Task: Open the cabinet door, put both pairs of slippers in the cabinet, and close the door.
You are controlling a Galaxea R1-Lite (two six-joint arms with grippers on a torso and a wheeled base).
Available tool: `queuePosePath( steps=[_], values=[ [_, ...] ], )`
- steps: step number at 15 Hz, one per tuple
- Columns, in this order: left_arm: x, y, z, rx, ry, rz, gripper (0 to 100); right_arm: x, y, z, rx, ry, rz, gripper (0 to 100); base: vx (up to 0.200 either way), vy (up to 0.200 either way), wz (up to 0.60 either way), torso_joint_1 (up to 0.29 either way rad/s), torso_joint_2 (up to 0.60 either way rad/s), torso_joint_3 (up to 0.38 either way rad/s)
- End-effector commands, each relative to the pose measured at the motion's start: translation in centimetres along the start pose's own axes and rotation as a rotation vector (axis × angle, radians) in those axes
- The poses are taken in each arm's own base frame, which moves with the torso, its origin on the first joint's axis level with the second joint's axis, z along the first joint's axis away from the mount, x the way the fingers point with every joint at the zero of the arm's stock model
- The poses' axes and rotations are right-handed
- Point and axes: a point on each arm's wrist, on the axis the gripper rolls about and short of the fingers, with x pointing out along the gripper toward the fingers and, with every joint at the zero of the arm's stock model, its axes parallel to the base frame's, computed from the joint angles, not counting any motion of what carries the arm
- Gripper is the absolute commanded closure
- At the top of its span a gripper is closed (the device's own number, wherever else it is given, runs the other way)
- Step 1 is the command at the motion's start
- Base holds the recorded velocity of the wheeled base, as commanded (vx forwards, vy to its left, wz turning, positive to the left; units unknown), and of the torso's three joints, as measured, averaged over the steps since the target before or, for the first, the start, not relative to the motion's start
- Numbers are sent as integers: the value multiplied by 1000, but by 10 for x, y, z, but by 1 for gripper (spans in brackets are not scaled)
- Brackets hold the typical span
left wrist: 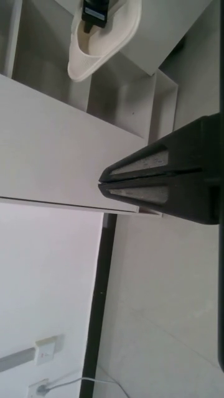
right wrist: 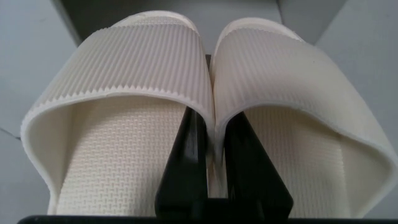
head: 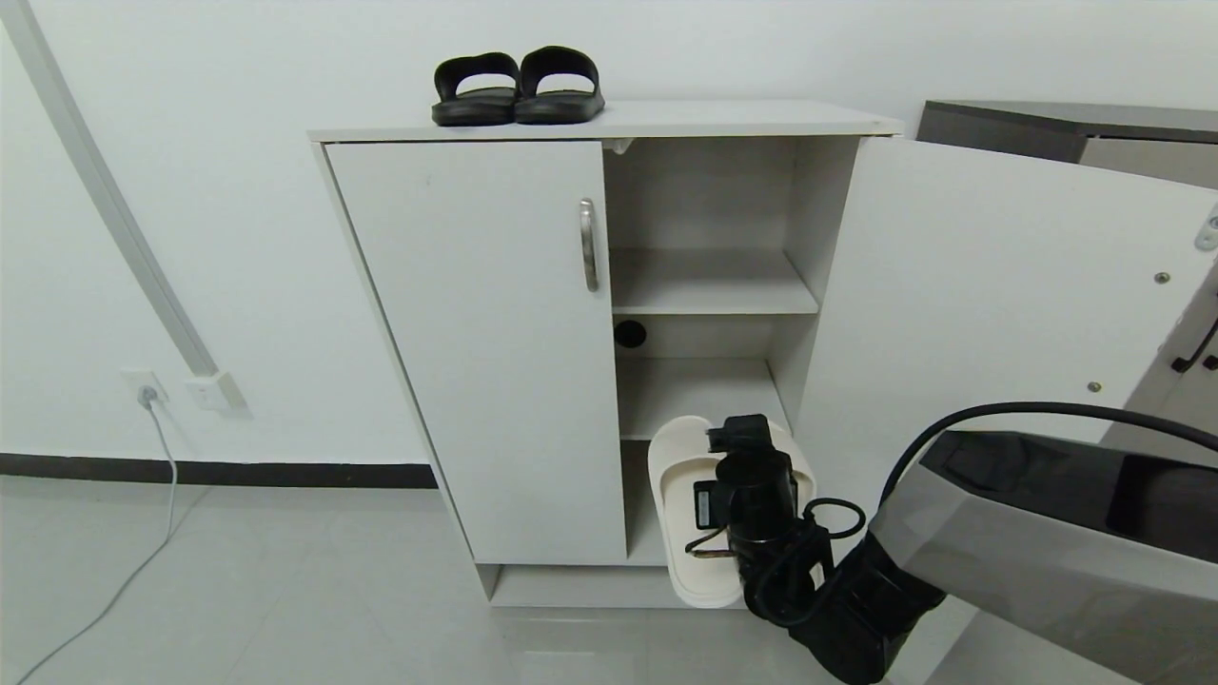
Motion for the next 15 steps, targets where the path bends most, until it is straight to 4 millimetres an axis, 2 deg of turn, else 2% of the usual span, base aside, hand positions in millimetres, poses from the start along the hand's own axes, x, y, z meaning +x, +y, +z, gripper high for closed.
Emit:
queuePosePath(
  steps=[1, 4, 9, 12, 15],
  values=[
    [0, 0, 0, 0, 2, 0, 100, 2, -1, 5, 10, -11, 0, 100, 0, 0, 0, 0, 0, 0],
    [0, 0, 0, 0, 2, 0, 100, 12, 7, 13, 25, -49, 6, 100, 0, 0, 0, -2, 2, -150],
    [0, 0, 0, 2, 5, -15, 100, 19, 5, 5, 17, -37, -3, 100, 0, 0, 0, 3, 4, -190],
    [0, 0, 0, 2, 7, -19, 100, 23, 5, 11, 35, -56, 6, 100, 0, 0, 0, 1, 2, -199],
    [0, 0, 0, 2, 4, -18, 100, 22, 7, 26, 57, -142, 20, 100, 0, 0, 0, 4, 2, -198]
  ],
)
